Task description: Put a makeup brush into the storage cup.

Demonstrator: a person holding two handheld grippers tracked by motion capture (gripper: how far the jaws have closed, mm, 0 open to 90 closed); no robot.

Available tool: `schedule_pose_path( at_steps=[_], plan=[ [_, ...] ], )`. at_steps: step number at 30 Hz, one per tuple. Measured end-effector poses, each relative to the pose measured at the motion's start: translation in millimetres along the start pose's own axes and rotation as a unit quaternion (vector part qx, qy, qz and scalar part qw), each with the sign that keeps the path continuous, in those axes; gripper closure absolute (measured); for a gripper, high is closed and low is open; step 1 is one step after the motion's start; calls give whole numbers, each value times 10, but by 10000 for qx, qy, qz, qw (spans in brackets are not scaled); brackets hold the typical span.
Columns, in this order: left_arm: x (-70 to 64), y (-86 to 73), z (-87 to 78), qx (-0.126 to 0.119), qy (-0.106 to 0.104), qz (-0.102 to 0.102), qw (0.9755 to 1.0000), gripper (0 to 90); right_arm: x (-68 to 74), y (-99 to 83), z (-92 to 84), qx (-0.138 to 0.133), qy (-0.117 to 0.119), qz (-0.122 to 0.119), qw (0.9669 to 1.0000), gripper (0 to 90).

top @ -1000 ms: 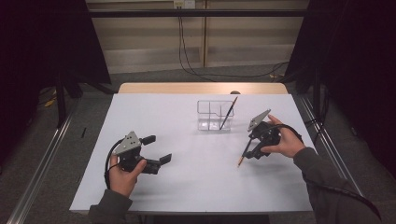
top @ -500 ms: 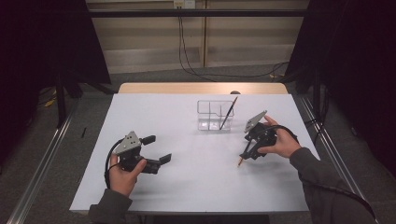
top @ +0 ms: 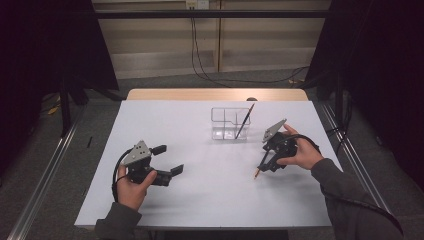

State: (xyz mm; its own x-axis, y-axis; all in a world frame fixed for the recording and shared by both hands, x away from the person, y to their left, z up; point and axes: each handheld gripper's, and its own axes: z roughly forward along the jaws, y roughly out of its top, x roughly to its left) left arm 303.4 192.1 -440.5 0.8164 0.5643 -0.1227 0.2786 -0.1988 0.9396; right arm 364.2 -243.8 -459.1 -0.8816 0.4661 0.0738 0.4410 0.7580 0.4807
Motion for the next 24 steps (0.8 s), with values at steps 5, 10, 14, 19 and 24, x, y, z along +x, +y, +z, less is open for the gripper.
schedule_pose_path(
  at_steps=[5,10,14,19,24],
  plan=[
    [1,0,-3,7,-6,14,10000,37,3,-20,18,-29,-10,-60,10000,107],
    [3,-3,2,18,-37,-3,10000,37,6,-21,33,-36,-26,-137,9999,103],
    [7,-6,4,17,-33,-5,10000,37,13,-32,58,-49,-56,-258,9996,94],
    [7,-5,5,31,-32,18,10000,37,14,-45,40,-1,-69,-245,9997,102],
    [6,-11,9,26,-26,-24,10000,37,19,-58,51,-60,-105,-336,9994,97]
  ],
)
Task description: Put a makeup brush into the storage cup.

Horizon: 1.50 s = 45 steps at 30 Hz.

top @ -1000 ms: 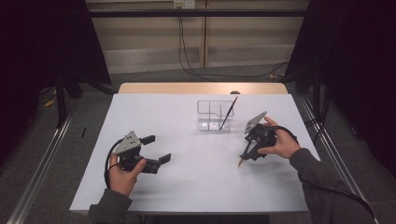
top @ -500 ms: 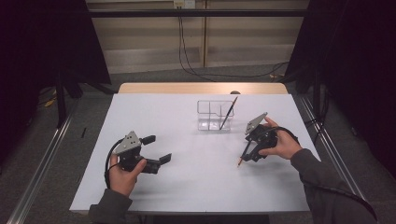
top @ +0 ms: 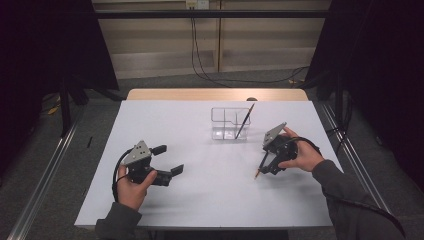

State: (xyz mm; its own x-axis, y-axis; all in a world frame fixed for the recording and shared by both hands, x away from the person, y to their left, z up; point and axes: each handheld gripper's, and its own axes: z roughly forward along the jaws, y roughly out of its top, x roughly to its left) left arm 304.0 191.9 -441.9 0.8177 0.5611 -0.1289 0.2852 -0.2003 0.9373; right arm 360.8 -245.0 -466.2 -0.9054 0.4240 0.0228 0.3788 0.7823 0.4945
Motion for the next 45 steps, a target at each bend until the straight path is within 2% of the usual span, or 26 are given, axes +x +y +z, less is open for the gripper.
schedule_pose_path(
  at_steps=[2,3,4,5,6,7,10,12,14,15,18,22,24,25,30,32,45],
  plan=[
    [1,-1,1,-1,-19,4,10000,37,5,0,11,-10,-37,-25,10000,116],
    [7,-4,8,-55,-109,-3,9999,37,-1,0,23,100,-1,-34,9999,130],
    [5,-1,5,-41,-100,-2,9999,37,7,-10,38,182,8,16,9998,113],
    [-4,2,1,-11,17,-4,10000,37,2,-14,39,143,-2,58,9999,117],
    [-2,1,1,-10,20,-6,10000,37,7,-20,37,136,8,123,9998,120],
    [1,-2,4,-16,22,-12,10000,37,-9,-25,39,79,2,36,10000,126],
    [0,-3,9,-11,27,-5,10000,37,-12,-29,13,52,-61,199,9998,220],
    [11,1,12,-23,-81,36,10000,37,-13,-25,-5,42,-81,277,9996,295],
    [7,1,14,-22,-60,14,10000,38,-16,-17,-12,53,-120,271,9995,326],
    [-1,0,13,-5,29,5,10000,38,-3,-12,-13,86,-118,312,9994,338],
    [3,-4,15,0,24,7,10000,38,17,6,-19,146,-108,323,9993,389],
    [3,4,21,3,-4,10,10000,39,31,39,-22,203,-66,143,9997,467],
    [9,3,24,-6,6,24,10000,39,47,55,-26,264,-49,137,9995,488],
    [15,0,29,-37,-78,-6,10000,39,51,62,-26,282,-19,103,9995,506],
    [28,2,42,-47,-126,-1,9999,39,54,76,-25,304,8,10,9995,537],
    [21,6,42,3,-30,-4,10000,40,55,79,-24,310,12,3,9995,549],
    [26,8,34,-24,-13,0,10000,41,105,153,-21,568,27,55,9984,667]
  ],
)
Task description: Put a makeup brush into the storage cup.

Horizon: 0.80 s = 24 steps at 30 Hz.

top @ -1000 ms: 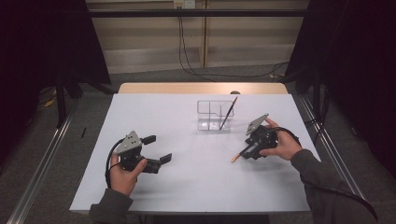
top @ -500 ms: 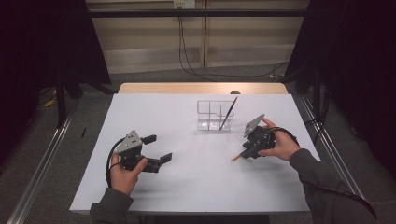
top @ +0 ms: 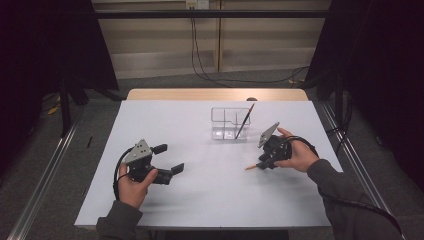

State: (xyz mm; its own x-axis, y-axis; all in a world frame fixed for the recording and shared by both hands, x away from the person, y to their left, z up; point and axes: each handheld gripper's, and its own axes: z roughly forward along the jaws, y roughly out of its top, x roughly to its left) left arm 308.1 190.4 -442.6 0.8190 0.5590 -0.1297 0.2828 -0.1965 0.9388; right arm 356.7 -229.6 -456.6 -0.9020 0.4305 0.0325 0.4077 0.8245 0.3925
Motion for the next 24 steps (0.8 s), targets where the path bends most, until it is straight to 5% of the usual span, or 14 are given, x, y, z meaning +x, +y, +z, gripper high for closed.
schedule_pose_path(
  at_steps=[11,24],
  plan=[
    [7,-1,-1,-3,-78,3,10000,41,51,58,1,192,35,130,9997,832],
    [-3,15,21,0,-100,50,9999,41,67,77,10,260,-29,438,9987,836]
  ],
)
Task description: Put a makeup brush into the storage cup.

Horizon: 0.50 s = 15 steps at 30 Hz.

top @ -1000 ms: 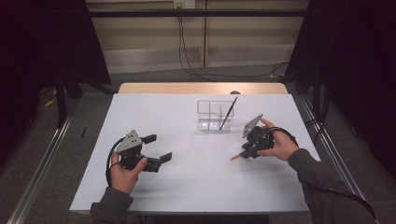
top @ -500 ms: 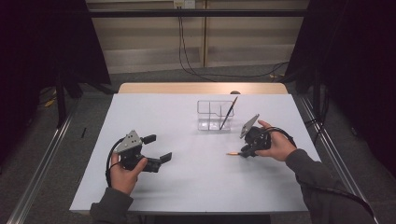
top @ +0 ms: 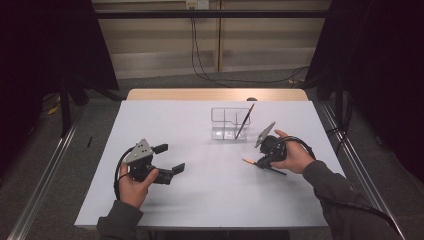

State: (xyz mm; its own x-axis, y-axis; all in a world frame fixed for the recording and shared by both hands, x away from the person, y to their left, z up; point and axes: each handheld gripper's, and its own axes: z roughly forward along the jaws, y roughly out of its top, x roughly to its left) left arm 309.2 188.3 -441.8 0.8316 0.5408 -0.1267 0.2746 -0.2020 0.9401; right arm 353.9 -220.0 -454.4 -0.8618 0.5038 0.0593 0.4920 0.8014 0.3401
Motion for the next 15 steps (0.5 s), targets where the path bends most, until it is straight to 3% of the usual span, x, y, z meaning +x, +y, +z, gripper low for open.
schedule_pose_path(
  at_steps=[7,9,10,15],
  plan=[
    [-14,-4,-3,52,98,-12,9999,43,-29,-26,1,-72,92,36,9999,835],
    [-5,-7,-6,17,0,3,10000,44,-24,-23,3,-74,87,109,9999,834],
    [-16,-6,-10,52,100,6,9999,44,-26,-19,4,-69,55,140,9999,833],
    [-21,-5,-8,-15,-16,-10,10000,44,10,-2,6,-9,-45,207,9998,832]
  ],
)
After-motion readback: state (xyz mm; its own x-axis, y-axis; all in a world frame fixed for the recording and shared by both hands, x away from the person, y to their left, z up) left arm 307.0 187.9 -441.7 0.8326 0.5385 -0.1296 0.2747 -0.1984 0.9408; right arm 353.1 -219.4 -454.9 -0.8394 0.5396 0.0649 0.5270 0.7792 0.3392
